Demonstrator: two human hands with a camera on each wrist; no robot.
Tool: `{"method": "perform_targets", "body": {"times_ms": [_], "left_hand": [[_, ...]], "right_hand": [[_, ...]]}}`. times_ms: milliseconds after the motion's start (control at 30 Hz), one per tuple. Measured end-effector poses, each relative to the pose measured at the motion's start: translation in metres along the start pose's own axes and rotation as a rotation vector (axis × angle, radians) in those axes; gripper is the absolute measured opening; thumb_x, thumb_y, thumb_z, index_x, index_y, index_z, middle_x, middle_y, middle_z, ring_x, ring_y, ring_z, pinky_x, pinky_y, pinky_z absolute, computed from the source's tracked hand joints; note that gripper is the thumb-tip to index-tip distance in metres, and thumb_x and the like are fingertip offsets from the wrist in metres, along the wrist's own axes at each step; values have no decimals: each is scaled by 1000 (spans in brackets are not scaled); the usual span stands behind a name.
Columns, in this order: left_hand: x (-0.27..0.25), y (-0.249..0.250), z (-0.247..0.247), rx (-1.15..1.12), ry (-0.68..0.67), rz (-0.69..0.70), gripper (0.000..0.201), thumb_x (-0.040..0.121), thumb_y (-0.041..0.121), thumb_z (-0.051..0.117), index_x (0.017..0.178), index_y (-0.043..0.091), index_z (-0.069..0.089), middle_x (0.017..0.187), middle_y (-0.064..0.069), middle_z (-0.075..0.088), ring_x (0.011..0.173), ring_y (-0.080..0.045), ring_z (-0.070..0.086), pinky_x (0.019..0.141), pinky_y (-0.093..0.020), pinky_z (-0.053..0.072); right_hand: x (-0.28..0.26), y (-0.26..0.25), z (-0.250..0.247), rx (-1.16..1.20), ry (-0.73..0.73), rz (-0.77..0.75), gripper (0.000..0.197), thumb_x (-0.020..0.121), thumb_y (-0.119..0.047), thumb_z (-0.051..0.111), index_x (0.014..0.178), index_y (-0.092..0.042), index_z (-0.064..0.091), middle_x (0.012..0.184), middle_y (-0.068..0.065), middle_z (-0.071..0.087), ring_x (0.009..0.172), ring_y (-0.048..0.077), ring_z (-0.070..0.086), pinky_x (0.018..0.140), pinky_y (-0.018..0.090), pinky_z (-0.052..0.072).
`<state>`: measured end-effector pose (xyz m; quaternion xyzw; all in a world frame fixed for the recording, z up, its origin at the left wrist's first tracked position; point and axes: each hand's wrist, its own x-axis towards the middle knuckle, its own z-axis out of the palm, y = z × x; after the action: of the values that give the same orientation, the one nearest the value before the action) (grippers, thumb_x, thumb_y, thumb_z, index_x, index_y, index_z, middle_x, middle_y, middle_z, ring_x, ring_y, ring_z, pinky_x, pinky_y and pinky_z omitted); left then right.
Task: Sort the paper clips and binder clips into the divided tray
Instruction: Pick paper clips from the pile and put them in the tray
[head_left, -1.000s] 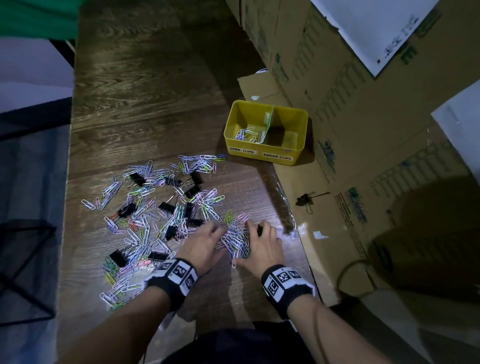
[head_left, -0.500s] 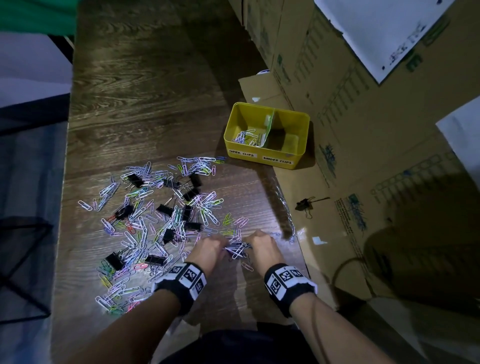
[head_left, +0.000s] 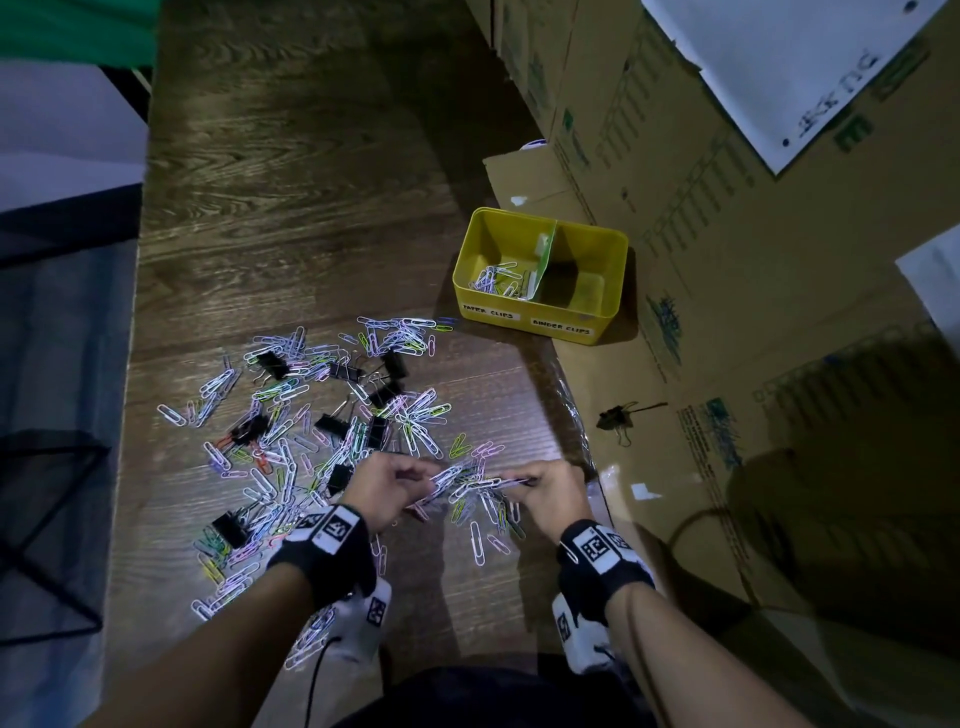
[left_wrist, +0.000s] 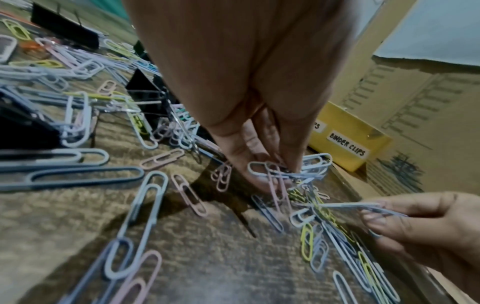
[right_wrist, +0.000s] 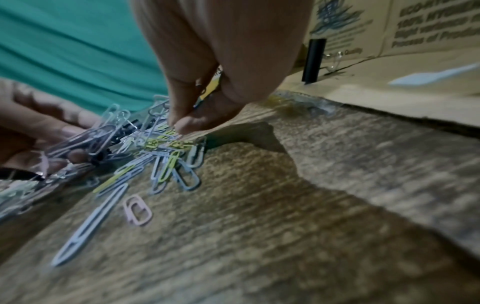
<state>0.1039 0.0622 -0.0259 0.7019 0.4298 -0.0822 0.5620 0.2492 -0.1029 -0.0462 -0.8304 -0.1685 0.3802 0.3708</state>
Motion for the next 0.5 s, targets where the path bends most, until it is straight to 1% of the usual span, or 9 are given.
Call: {"method": "perform_targets", "body": {"times_ms": [67, 100, 167, 200, 233, 300, 367, 433, 500], "left_hand": [[-1, -2, -8, -59, 13, -11, 30, 73, 7, 75, 74, 37, 73, 73, 7, 73, 67, -10, 66, 64, -24, 52], [-2, -1, -12, -98, 21, -14, 30, 72, 5, 75, 75, 35, 73, 73, 6, 74, 67, -11, 66, 65, -24, 52], [-6, 4, -19, -182, 23, -16, 26, 72, -1, 73, 82, 22, 74, 78, -1, 74, 70, -12, 67, 66, -19, 54], [-7, 9, -23, -223, 18, -20, 23, 72, -4, 72, 85, 15, 73, 80, -5, 74, 71, -14, 67, 66, -17, 54], [-9, 13, -28, -265, 13, -20, 22, 71, -5, 72, 86, 11, 73, 82, -9, 73, 73, -17, 67, 65, -17, 55], [-9, 25, -39, -332, -10, -11, 20, 68, -4, 73, 82, 10, 74, 82, -12, 74, 74, -20, 68, 67, -23, 55], [-8, 45, -51, -396, -58, -9, 20, 64, 0, 72, 81, 10, 74, 79, -10, 74, 72, -19, 69, 71, -27, 54], [-3, 73, -61, -474, -108, 53, 22, 62, -1, 68, 82, 7, 73, 75, -10, 74, 65, -18, 69, 65, -28, 56], [5, 106, -68, -544, -141, 124, 22, 61, -1, 68, 81, 6, 73, 71, -10, 73, 59, -18, 68, 56, -27, 56]], "right_hand": [[1, 0, -4, 88, 2, 17, 22, 71, -2, 79, 88, -17, 77, 87, 2, 75, 73, 9, 69, 79, 17, 54], [1, -1, -6, 130, -4, 13, 24, 71, -1, 78, 85, -20, 77, 85, 1, 74, 72, 8, 69, 77, 15, 53], [1, -4, -11, 189, -12, 5, 29, 70, -1, 79, 78, -28, 75, 83, -3, 73, 70, 3, 69, 76, 12, 51], [2, -5, -12, 218, -13, 5, 31, 69, 0, 79, 74, -31, 75, 84, -4, 73, 71, 1, 68, 78, 14, 51], [2, -8, -14, 249, -14, 4, 33, 68, 1, 79, 71, -31, 75, 85, -5, 73, 74, 3, 69, 81, 18, 52], [1, -16, -18, 335, -25, 3, 35, 67, 6, 79, 69, -29, 76, 86, -4, 73, 81, 12, 70, 83, 27, 55], [-2, -27, -23, 448, -42, -7, 38, 66, 13, 76, 68, -25, 77, 88, 1, 72, 79, 18, 70, 77, 29, 58], [-4, -40, -30, 520, -23, -37, 39, 66, 16, 74, 67, -22, 77, 90, 5, 70, 76, 14, 69, 72, 24, 57], [-6, -54, -37, 537, 21, -96, 40, 64, 18, 74, 66, -22, 76, 86, 2, 70, 73, 7, 68, 69, 18, 55]]}}
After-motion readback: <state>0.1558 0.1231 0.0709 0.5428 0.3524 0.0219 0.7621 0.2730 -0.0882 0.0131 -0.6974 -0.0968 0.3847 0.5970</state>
